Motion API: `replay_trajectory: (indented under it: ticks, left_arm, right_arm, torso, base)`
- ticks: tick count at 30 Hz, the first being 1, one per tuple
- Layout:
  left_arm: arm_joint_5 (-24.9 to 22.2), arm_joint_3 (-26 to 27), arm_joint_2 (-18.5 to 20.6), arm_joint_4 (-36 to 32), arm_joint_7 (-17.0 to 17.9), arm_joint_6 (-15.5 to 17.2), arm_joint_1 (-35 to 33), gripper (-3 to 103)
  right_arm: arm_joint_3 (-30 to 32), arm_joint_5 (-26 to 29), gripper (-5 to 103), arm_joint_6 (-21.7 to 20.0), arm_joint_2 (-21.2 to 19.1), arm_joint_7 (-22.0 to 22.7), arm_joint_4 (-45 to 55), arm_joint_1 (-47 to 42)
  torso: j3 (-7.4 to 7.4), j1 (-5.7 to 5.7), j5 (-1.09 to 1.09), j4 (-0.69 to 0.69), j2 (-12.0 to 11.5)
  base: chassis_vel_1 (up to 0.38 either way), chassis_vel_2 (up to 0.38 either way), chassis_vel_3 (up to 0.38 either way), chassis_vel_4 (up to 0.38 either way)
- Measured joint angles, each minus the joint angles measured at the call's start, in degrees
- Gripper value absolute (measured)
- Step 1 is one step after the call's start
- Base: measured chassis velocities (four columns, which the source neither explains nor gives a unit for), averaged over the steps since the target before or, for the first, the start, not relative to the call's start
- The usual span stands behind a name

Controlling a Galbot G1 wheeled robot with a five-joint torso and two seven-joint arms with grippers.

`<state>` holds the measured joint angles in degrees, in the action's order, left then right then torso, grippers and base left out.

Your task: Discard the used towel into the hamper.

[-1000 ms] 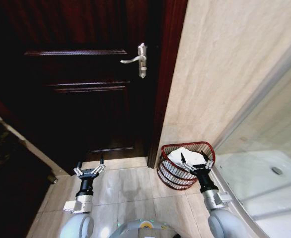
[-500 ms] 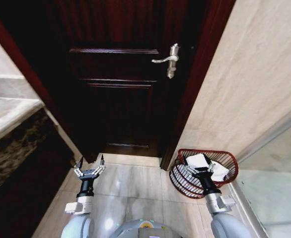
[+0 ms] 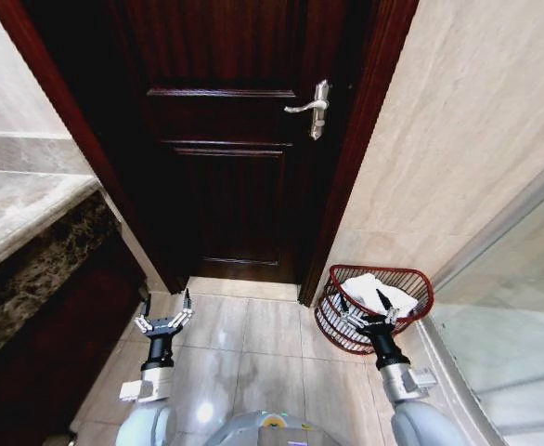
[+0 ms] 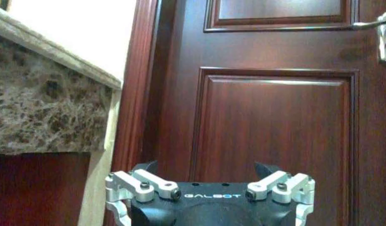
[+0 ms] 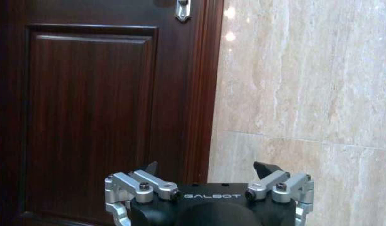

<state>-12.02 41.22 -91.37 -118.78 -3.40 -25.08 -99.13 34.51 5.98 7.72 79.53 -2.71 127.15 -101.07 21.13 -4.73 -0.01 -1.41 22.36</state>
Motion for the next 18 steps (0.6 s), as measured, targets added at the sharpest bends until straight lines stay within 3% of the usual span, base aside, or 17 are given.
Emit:
replay_trajectory:
  ticks: [5, 12, 18]
  left_arm:
    - [0.30, 0.03, 0.03, -0.83, -0.46, 0.44, -0.58, 100]
    - [0.78, -0.01, 0.88, -1.79, -0.61, 1.77, -1.30, 100]
    - [0.57, -0.08, 1.60, -1.36, -0.55, 2.54, -0.59, 100]
  right_arm:
    - [0.42, 0.11, 100, 0.34, 0.81, 0.26, 0.60, -0.17]
    - [1.74, -0.84, 100, -0.75, 3.25, 5.49, 2.11, 0.11]
    - [2.50, -1.70, 100, -0.39, 4.07, 5.82, 2.22, -0.05]
  torso:
    - [0.29, -0.22, 0.02, 0.00, 0.52]
    - [1.57, -1.00, 0.01, 0.00, 2.64]
    - [2.41, -1.53, 0.01, 0.00, 3.99]
  base:
    - [0.000, 0.000, 0.000, 0.000]
    - [0.000, 0.000, 0.000, 0.000]
    - [0.000, 0.000, 0.000, 0.000]
